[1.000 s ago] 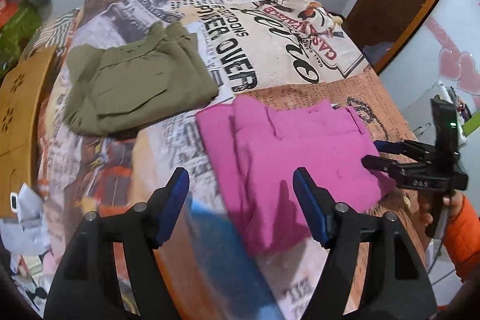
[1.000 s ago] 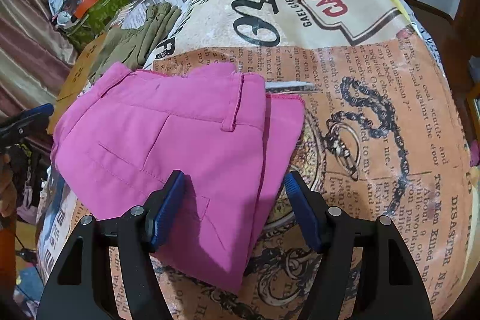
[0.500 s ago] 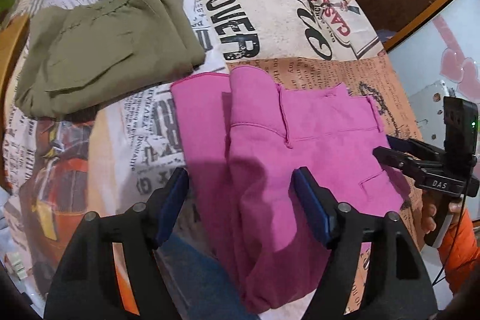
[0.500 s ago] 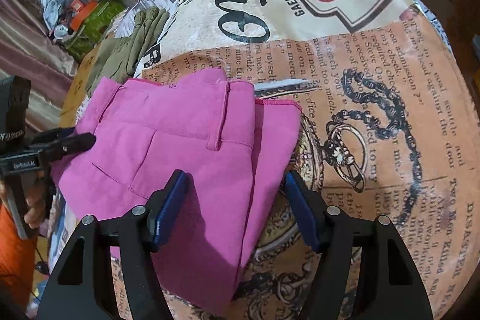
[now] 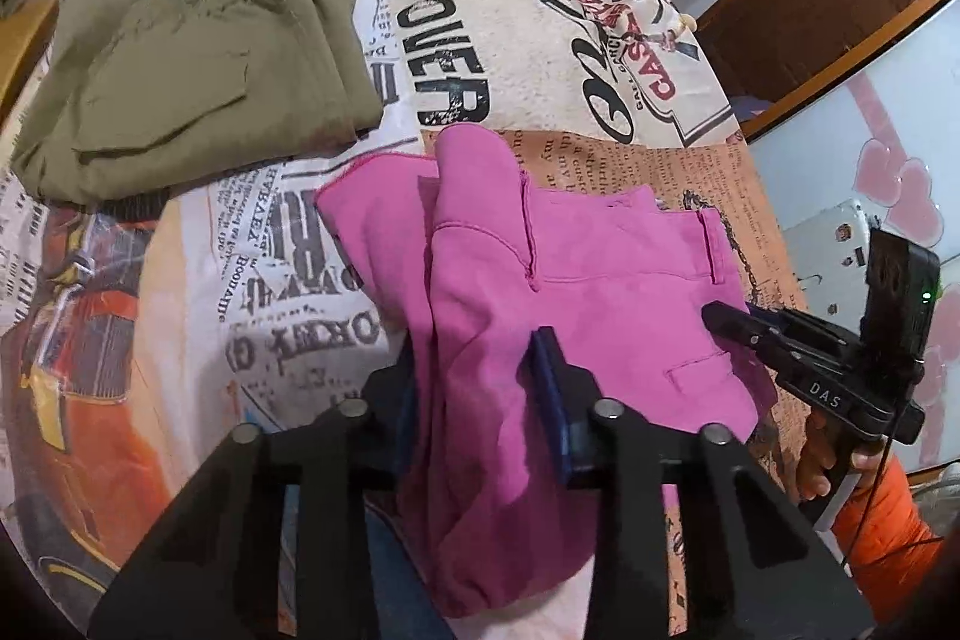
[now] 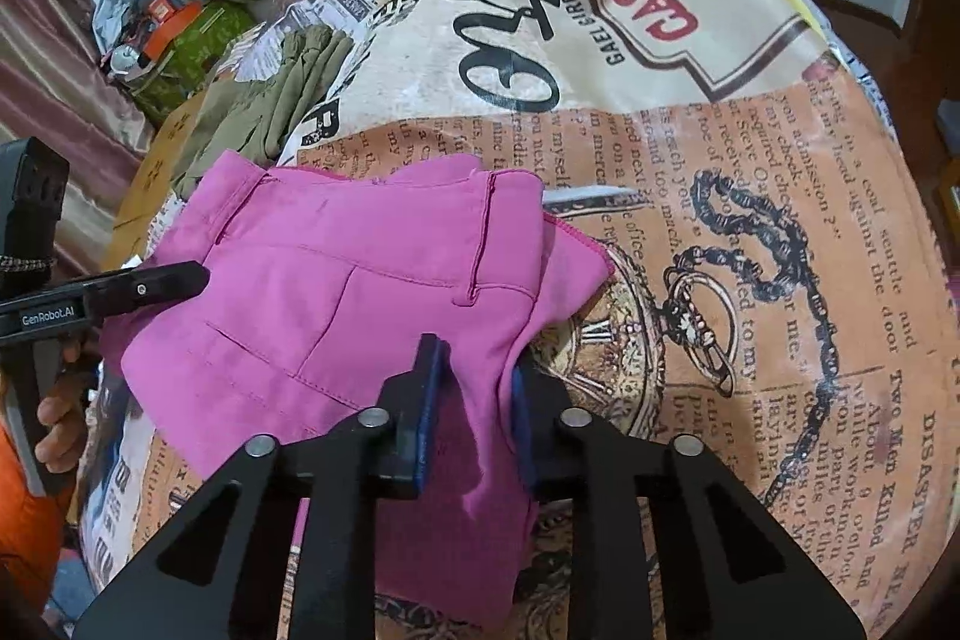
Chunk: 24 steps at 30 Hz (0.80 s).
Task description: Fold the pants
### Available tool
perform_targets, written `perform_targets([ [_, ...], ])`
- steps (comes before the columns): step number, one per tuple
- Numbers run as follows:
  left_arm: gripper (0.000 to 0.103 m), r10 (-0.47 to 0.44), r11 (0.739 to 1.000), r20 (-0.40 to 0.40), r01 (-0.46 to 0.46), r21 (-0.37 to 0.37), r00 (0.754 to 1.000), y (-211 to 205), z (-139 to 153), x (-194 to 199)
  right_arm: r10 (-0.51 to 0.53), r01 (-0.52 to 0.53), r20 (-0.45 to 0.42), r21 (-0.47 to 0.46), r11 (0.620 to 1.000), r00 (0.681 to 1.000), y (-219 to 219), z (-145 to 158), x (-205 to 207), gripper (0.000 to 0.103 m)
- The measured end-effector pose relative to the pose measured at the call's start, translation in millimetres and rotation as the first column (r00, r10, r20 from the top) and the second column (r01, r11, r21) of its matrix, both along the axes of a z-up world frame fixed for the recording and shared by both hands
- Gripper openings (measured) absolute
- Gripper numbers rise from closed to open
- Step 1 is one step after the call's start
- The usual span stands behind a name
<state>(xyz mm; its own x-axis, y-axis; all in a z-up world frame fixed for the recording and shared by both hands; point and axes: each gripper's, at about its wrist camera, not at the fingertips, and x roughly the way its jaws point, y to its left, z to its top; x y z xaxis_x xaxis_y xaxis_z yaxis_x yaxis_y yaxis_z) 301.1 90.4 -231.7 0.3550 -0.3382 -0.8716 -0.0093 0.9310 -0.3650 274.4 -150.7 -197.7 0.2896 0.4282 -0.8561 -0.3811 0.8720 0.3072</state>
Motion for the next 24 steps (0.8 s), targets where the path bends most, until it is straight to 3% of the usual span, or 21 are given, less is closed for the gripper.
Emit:
perform_targets([
  [4,0.027,-0.003,0.999,0.022,0.002,0.037,1.0,-4,7,-5,0.013,-0.013,0.037,-0.017,1.0,0.999,2,9,-1,0.011],
  [10,0.022,0.013,0.999,0.057,-0.015,0.032,0.998,0,22,-15,0.012,-0.014,0.065,0.023,1.0,0.998,2,24,-1,0.009],
  [24,0.02,0.052,0.989,0.225,-0.082,0.125,0.973,41,99,-23,0.082,-0.09,0.174,0.038,0.995,0.981,57,85,15,0.009],
])
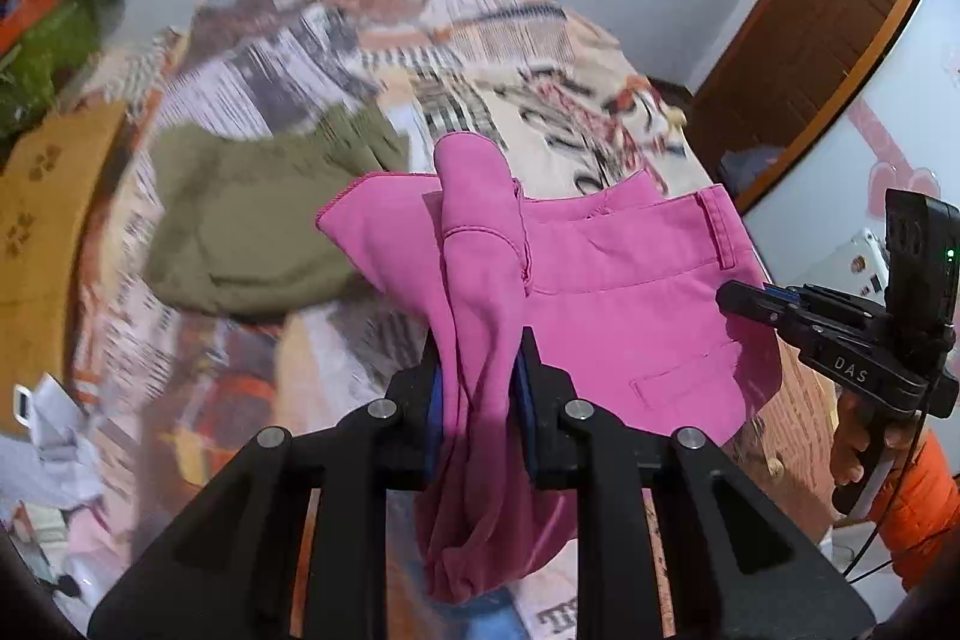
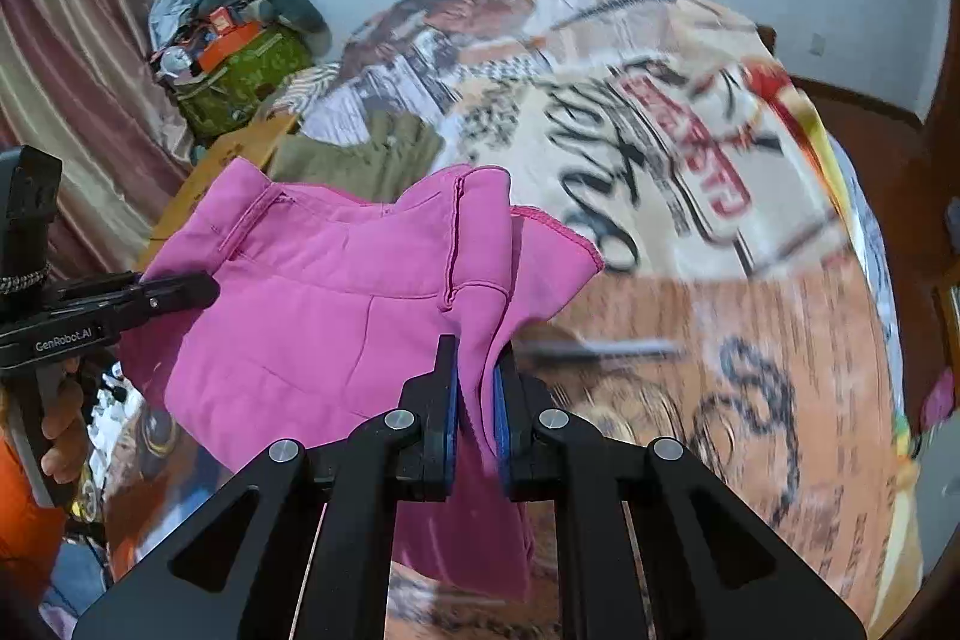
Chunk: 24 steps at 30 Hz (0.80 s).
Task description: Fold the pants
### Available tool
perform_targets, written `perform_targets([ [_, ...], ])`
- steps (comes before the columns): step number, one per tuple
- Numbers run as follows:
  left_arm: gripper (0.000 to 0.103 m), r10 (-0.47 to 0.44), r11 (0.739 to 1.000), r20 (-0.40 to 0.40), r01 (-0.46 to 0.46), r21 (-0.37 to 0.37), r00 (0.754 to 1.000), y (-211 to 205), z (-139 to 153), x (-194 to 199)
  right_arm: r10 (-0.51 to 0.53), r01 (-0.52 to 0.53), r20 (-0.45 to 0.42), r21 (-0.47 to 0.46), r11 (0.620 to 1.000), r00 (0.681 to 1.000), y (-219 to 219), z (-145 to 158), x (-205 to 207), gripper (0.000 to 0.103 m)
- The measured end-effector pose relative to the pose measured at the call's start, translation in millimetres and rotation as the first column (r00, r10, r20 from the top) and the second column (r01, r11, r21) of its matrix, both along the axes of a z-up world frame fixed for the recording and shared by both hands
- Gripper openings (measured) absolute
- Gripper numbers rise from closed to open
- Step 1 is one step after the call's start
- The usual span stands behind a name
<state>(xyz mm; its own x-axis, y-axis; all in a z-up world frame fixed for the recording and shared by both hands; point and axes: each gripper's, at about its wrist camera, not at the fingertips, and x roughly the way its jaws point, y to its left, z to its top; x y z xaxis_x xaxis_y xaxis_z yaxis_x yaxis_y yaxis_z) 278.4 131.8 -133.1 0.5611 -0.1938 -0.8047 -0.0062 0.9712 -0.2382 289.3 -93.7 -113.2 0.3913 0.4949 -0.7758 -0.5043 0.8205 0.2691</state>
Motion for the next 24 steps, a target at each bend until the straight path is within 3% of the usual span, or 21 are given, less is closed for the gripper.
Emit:
perform_targets([
  [8,0.02,0.081,0.997,0.056,-0.081,0.009,0.995,66,33,16,0.047,-0.049,0.066,0.029,0.998,0.997,62,25,18,0.009],
  [12,0.02,0.131,0.991,0.057,-0.132,0.003,0.99,101,35,28,0.07,-0.074,0.081,0.052,0.996,0.994,99,29,30,0.009],
  [17,0.02,0.187,0.982,0.036,-0.188,0.01,0.982,145,12,45,0.087,-0.09,0.066,0.056,0.994,0.994,142,20,52,0.009],
  [24,0.02,0.225,0.974,-0.021,-0.225,0.031,0.974,181,-39,86,0.097,-0.097,0.015,-0.008,0.995,0.995,190,-20,85,0.009],
])
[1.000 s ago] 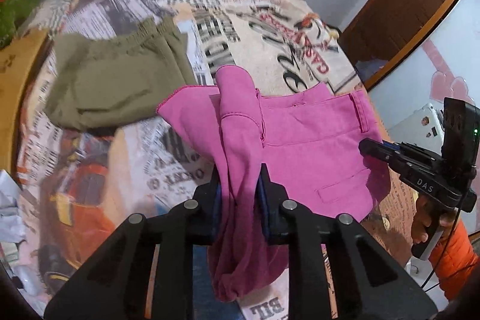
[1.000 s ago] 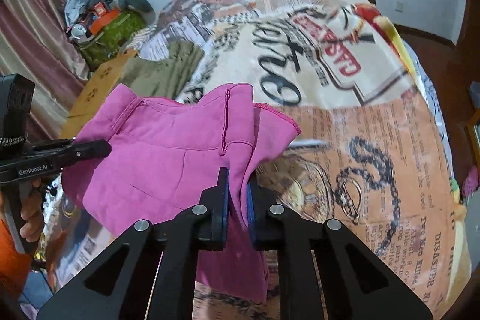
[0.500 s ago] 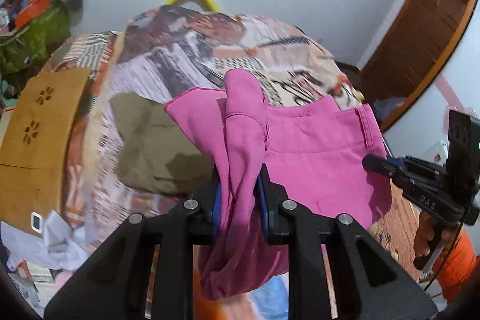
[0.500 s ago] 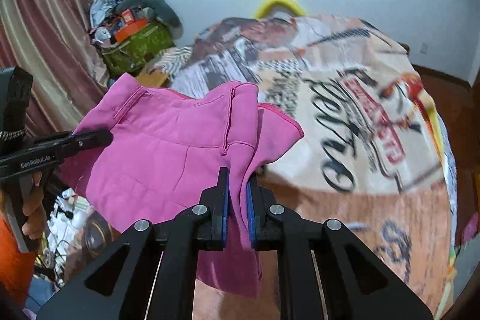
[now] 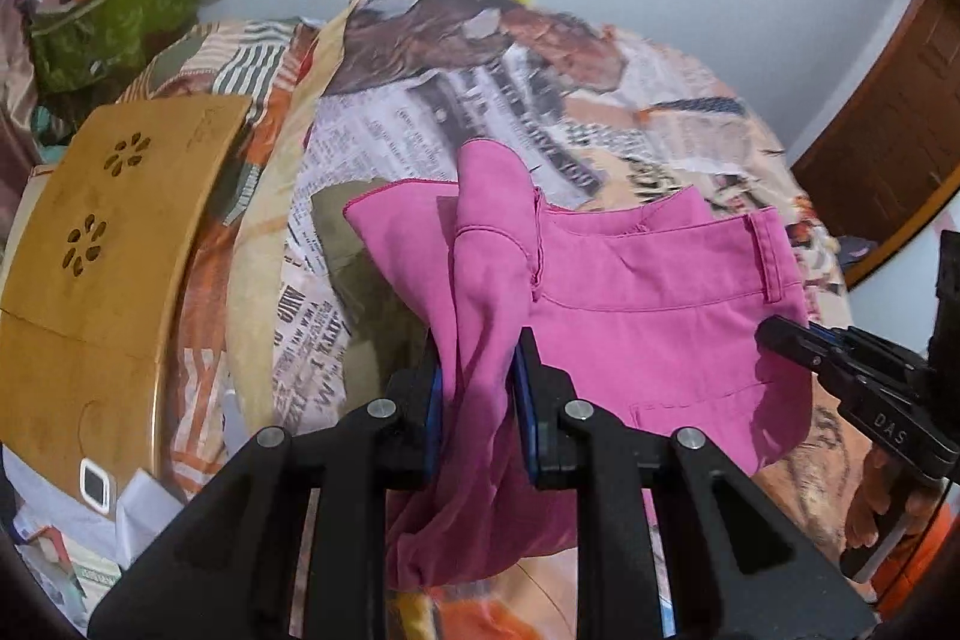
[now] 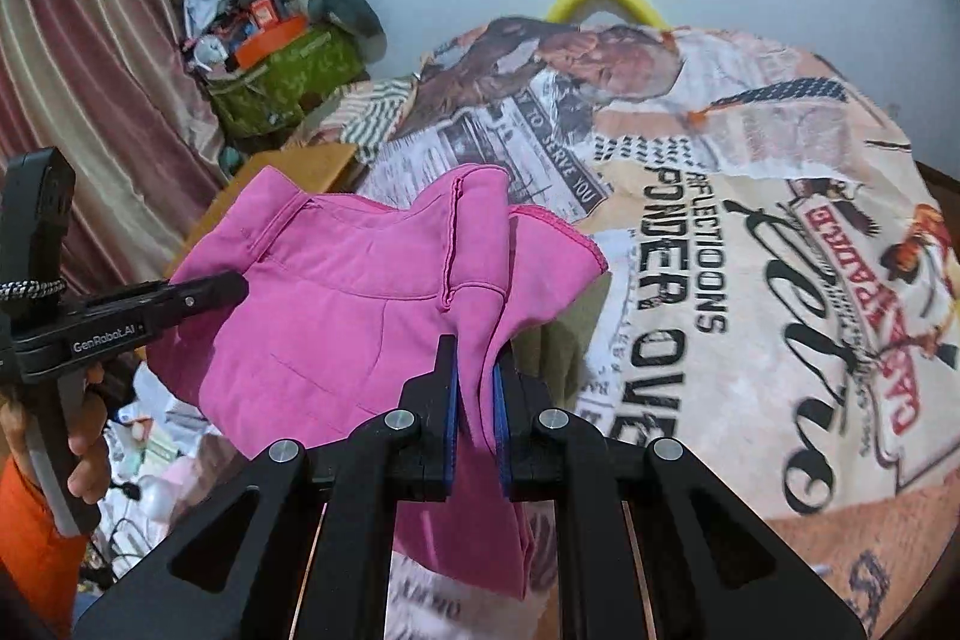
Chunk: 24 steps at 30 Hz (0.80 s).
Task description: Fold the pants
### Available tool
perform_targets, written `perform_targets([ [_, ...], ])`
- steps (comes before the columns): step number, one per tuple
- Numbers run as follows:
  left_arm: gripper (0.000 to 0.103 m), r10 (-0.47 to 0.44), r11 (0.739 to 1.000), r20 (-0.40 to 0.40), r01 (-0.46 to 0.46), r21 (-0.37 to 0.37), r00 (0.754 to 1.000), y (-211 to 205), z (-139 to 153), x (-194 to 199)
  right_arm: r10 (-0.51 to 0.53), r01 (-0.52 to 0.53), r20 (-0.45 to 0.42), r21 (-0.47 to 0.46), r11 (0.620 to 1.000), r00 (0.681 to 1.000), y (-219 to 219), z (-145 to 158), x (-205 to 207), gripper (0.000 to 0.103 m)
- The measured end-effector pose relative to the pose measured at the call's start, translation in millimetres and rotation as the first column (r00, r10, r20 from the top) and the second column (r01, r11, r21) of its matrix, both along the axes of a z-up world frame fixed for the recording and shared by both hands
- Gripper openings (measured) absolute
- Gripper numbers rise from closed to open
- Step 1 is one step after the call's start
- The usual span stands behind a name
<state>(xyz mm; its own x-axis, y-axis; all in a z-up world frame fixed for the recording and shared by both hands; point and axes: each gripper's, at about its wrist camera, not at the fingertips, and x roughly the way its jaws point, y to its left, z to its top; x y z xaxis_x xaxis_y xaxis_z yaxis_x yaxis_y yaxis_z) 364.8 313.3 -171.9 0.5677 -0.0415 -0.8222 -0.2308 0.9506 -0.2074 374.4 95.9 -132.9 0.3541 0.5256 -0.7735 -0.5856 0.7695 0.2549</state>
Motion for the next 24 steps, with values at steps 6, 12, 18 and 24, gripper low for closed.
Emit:
perform_targets([
  [6,0.021,-0.021,0.997,-0.051,0.025,0.07,0.998,8,-49,32,0.006,-0.008,-0.032,-0.072,0.997,0.999,21,-37,28,0.009],
  [12,0.033,-0.018,0.998,-0.092,0.023,0.061,0.996,16,-86,37,0.014,-0.02,-0.053,-0.104,0.994,0.998,21,-62,36,0.01],
  [18,0.045,0.035,0.999,-0.088,-0.036,-0.005,0.996,36,-85,24,0.024,-0.026,-0.013,-0.16,0.987,1.0,15,-58,27,0.019],
  [24,0.045,0.082,0.995,-0.066,-0.078,0.06,0.994,37,-56,-1,0.003,-0.003,0.001,-0.176,0.984,1.0,-3,-37,16,0.022],
])
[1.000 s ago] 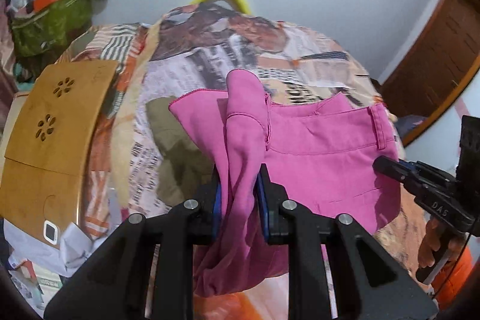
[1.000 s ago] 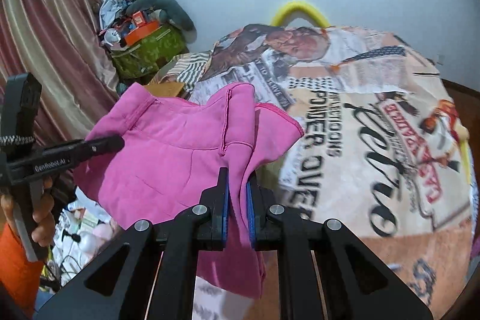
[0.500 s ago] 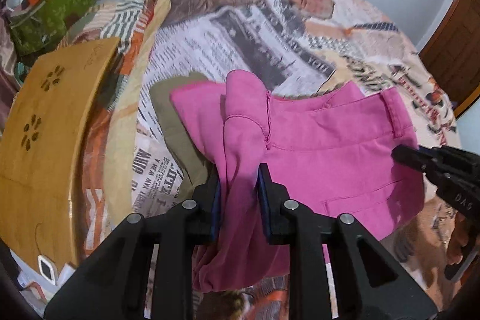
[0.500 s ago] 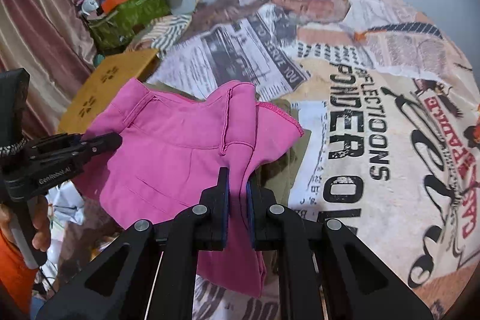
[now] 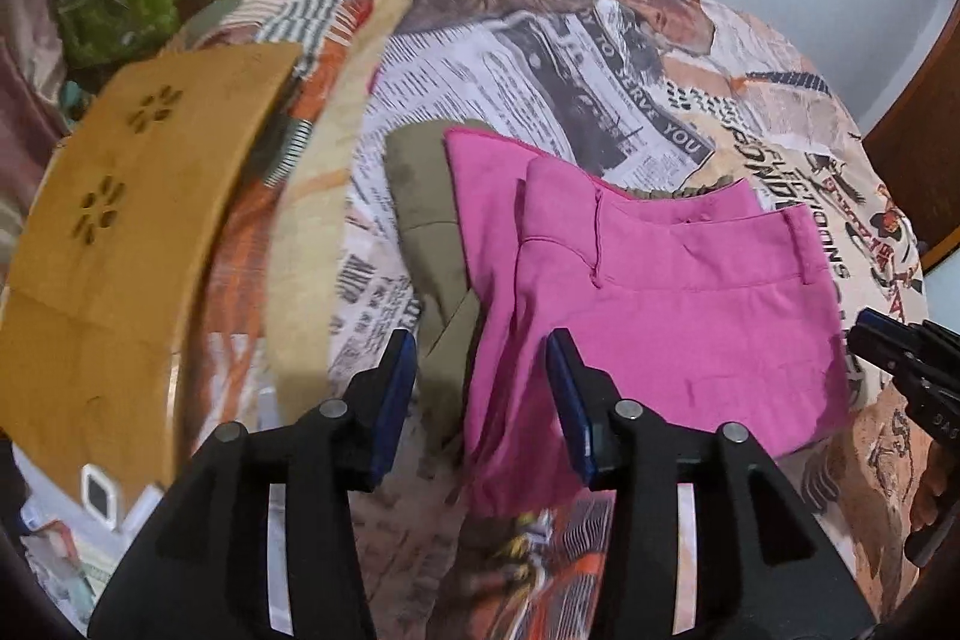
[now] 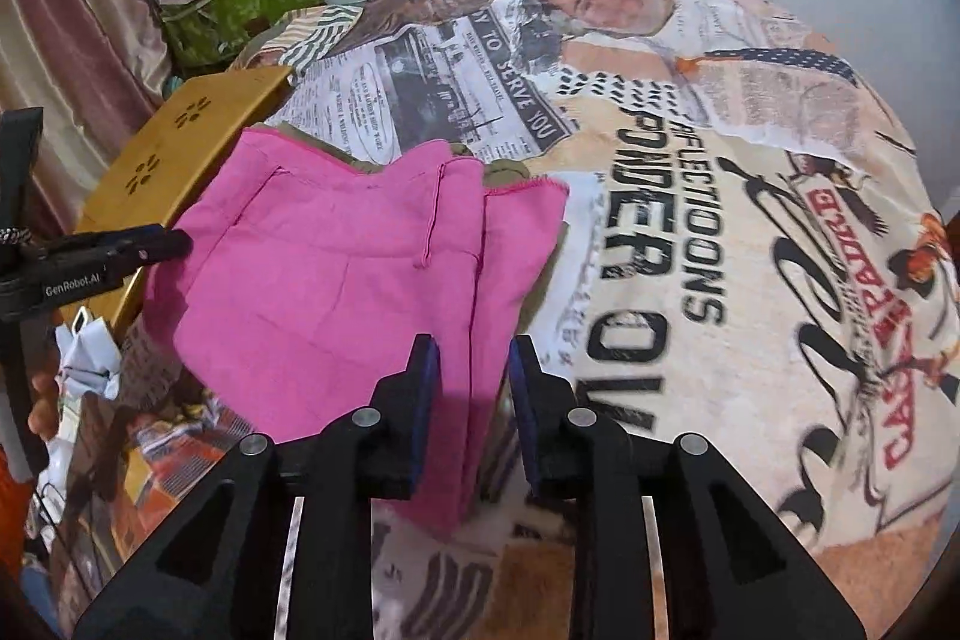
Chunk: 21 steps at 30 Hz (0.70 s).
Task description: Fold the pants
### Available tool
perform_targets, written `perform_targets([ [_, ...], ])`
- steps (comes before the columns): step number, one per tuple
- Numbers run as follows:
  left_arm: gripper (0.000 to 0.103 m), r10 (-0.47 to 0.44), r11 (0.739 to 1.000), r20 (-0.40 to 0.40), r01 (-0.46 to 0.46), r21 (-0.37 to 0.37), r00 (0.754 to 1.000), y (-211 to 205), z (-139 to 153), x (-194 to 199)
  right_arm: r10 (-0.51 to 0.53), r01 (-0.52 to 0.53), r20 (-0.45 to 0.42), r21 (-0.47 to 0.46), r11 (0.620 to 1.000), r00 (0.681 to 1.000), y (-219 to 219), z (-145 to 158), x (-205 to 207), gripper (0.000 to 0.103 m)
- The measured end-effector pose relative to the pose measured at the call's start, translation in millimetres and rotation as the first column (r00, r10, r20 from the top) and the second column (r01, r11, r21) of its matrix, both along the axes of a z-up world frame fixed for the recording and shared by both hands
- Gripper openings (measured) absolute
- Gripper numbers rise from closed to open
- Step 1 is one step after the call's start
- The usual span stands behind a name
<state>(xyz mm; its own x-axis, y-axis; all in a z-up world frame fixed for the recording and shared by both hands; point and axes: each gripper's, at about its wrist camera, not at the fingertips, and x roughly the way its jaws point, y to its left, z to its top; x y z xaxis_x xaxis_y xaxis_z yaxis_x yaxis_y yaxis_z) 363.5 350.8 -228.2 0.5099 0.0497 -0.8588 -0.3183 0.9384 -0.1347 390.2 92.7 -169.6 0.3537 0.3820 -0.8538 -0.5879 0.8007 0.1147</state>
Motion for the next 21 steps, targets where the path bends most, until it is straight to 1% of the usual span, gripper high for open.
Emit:
perform_targets([
  [4,0.045,0.002,1.0,0.05,-0.003,0.027,0.999,-12,34,-27,-0.01,0.009,0.025,0.05,0.999,1.0,-16,29,-16,0.023],
  [7,0.045,-0.023,0.998,0.105,0.017,0.061,0.994,-33,67,-50,-0.02,0.012,0.074,0.108,0.994,0.997,-30,65,-38,0.023],
  [10,0.045,-0.057,0.996,0.176,0.042,0.084,0.983,-60,106,-75,-0.022,0.001,0.119,0.175,0.985,0.993,-43,100,-61,0.023],
  [11,0.045,-0.067,0.994,0.208,0.048,0.096,0.976,-72,122,-87,-0.023,-0.004,0.136,0.192,0.981,0.99,-46,110,-68,0.023],
  [13,0.045,-0.082,0.992,0.263,0.052,0.119,0.961,-92,148,-107,-0.019,-0.028,0.192,0.237,0.971,0.981,-54,139,-92,0.023],
  [16,0.045,-0.104,0.987,0.347,0.053,0.154,0.932,-123,187,-141,-0.018,-0.065,0.274,0.289,0.955,0.962,-67,175,-125,0.023],
  [18,0.045,-0.12,0.983,0.401,0.052,0.176,0.908,-142,211,-163,-0.013,-0.095,0.319,0.319,0.943,0.948,-75,195,-149,0.023],
  [21,0.045,-0.148,0.974,0.485,0.043,0.221,0.862,-170,242,-202,-0.01,-0.142,0.394,0.355,0.924,0.919,-86,219,-184,0.023],
])
